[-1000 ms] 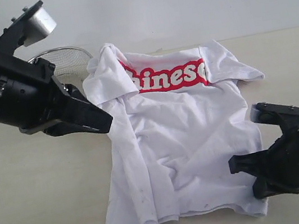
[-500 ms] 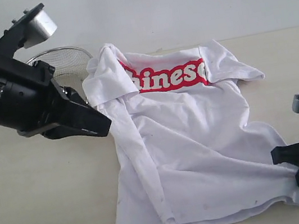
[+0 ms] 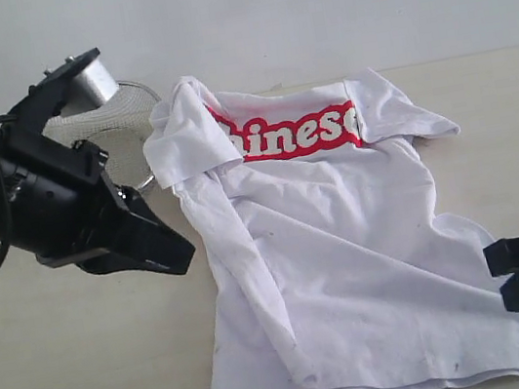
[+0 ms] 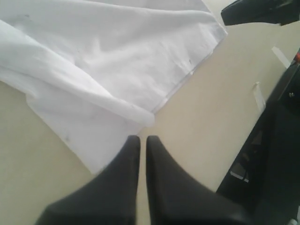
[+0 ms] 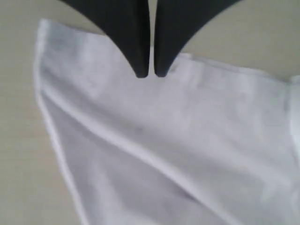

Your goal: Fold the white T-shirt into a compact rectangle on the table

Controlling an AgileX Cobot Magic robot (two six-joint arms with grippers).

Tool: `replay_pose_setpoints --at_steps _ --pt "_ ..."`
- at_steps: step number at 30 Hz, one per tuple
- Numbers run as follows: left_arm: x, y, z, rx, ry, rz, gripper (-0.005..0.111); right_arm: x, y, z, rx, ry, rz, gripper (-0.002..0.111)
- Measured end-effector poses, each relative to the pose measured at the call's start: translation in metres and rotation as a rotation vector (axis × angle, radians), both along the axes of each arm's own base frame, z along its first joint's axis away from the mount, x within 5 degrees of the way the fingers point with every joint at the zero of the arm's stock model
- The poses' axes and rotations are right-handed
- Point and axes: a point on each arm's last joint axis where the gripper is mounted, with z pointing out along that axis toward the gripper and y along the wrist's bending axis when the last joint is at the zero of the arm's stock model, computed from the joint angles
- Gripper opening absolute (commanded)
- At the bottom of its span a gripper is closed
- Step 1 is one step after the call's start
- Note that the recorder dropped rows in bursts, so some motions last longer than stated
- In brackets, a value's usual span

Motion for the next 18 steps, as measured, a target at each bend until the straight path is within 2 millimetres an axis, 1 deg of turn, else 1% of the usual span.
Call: replay_pose_setpoints --at_steps 3,6,9,14,16,18 --pt "0.002 -0.001 -0.009 0.016 0.040 -0.011 0.005 -0.003 0.013 0.010 0.071 -0.053 0.070 0.000" --pt "0.003 -0.003 -0.020 0.029 0.071 -0.022 0.005 -0.003 0.026 0.012 0.088 -0.078 0.127 0.000" --pt "0.005 -0.005 -0.036 0.029 0.122 -0.028 0.005 -0.004 0.036 0.012 0.075 -0.099 0.167 0.000" --pt "0.010 -0.012 -0.070 0.023 0.223 -0.037 0.005 -0.002 0.040 0.013 0.058 -0.125 0.172 0.000" --pt "0.013 -0.015 -0.081 0.008 0.257 -0.040 0.005 -0.002 0.039 0.013 0.055 -0.129 0.168 0.000" --pt "0.015 -0.018 -0.088 -0.010 0.273 -0.047 0.005 -0.002 0.039 0.013 0.055 -0.130 0.165 0.000"
